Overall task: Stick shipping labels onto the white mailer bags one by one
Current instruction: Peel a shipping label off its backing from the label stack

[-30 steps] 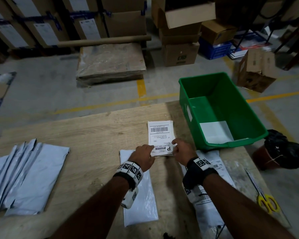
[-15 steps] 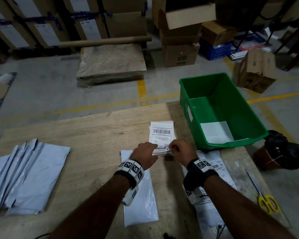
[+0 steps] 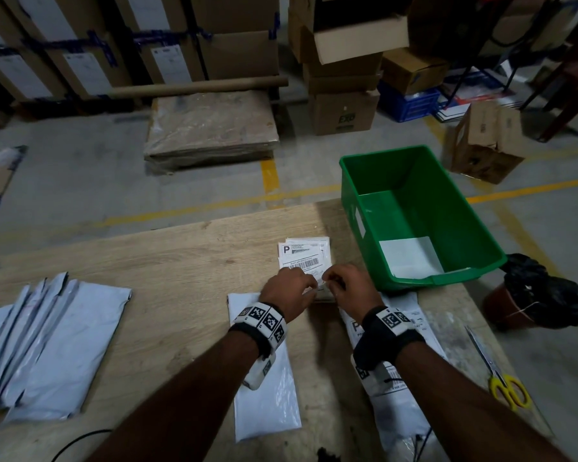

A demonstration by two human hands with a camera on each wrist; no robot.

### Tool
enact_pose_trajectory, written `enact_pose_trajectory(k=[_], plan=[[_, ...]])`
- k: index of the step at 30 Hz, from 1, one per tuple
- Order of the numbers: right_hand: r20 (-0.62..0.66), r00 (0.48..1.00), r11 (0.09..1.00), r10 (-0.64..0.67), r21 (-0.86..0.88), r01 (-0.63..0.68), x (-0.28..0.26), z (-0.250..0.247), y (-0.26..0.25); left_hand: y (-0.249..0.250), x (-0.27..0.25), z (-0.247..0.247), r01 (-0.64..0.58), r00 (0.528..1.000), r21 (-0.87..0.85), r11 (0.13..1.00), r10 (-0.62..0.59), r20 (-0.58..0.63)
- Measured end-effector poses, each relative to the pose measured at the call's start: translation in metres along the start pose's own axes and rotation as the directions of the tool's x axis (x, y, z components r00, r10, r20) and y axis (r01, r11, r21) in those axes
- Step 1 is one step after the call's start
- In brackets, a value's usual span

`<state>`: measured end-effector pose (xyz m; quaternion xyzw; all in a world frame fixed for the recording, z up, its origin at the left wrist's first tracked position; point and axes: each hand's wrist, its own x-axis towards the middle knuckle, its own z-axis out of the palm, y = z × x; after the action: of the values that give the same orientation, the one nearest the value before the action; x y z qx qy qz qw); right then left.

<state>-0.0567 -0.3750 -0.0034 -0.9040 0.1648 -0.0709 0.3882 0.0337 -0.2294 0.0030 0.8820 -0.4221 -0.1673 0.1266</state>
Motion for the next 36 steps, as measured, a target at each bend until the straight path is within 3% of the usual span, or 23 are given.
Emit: enact_pose_trajectory(k=[7,15,20,24,28,36], plan=[[-0.004,1.0,0.995,0.026,0.094,-0.025,-0.002,0.001,-0.004,0.003,0.002,-0.014,0.084,0.996,-0.014,0.996,-0.083,0.023],[0.036,0.999,0.999,0.002,0.039,-0.004,0.004,-0.006,-0.006,-0.002,-0.004,-0.027,0.027,1.0,-0.022,0.999,-0.027,0.014],[-0.027,0.999,0.999,-0.032,0.005,0.032,0.006,-0.01,-0.004,-0.007,-0.01,-0.041,0.031,0.998,-0.063,0.998,-0.034,-0.044],[0.011,0.999,0.999,-0.042,-0.027,0.042,0.005,-0.01,-0.006,-0.012,-0.013,-0.047,-0.014,0.993,-0.034,0.999,0.01,-0.12],[0.0,0.999,0.993,-0.052,-0.111,0.051,0.004,-0.009,-0.011,-0.008,-0.017,-0.053,-0.013,0.972,-0.101,0.995,-0.012,-0.236],[-0.067,0.996,0.993,-0.064,-0.105,0.056,-0.002,-0.023,-0.03,-0.002,-0.035,-0.075,-0.004,0.941,-0.205,0.979,-0.066,-0.332]])
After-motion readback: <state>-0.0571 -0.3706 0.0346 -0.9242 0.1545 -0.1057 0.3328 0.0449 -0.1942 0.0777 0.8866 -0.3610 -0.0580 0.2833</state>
